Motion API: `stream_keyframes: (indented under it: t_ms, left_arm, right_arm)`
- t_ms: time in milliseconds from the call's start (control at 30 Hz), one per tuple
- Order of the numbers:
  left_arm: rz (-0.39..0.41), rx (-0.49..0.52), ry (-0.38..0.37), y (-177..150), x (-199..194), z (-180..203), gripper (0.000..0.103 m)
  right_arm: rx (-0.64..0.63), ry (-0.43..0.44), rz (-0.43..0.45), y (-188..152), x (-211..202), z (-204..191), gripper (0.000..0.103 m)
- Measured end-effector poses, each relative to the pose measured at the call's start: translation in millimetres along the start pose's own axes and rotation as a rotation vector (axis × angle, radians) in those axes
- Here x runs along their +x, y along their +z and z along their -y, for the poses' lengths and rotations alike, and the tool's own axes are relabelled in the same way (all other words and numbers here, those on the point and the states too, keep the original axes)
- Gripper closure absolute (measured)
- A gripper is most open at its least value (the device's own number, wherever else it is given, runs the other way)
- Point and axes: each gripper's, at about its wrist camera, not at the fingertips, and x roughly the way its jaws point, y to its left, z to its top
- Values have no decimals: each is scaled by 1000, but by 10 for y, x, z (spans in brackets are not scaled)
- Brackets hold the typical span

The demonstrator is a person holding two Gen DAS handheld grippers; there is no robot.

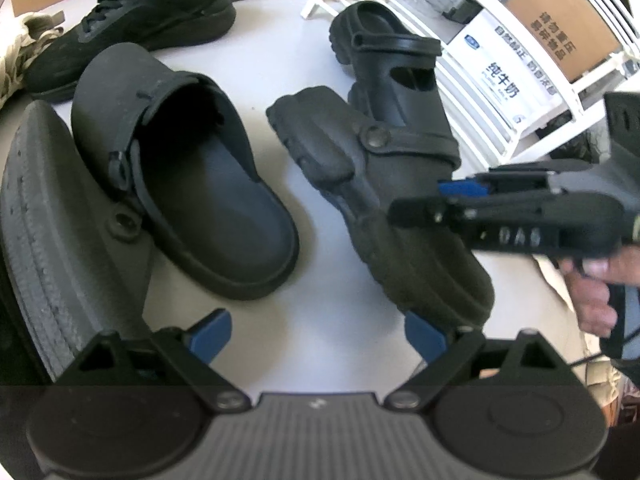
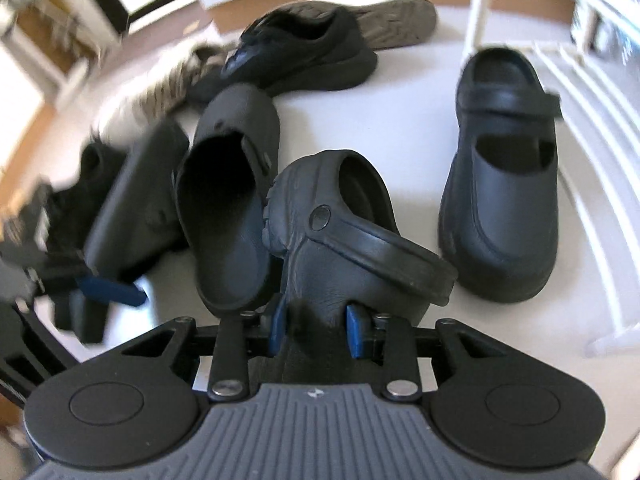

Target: Organize scattered shoes

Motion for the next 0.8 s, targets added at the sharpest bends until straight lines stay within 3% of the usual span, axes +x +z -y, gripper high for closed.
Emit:
stream_keyframes:
  t_ms: [167,233,267,333,400,800]
  left_arm:
    - [-8,10,9,-30,35,0,10]
    - [-7,14,10,-41,37,2,10]
    - [-7,14,10,-44,37,1,10]
    - [-7,15,10,-47,36,4,10]
    - [-8,21,13,-51,36,12,9]
    - [-11,8,-8,-48,30,56,9]
  right_arm:
    - [-19,20,-33,-48,80,-76,68]
    - [3,36,-46,-89,122,-40,52]
    - [9,39,-52,-115,139,-21,50]
    - [35,30,-67,-168,160,15,31]
    - [59,11,-76,-211,186,69,23]
    - [55,-16,-76,-326,87,153,22]
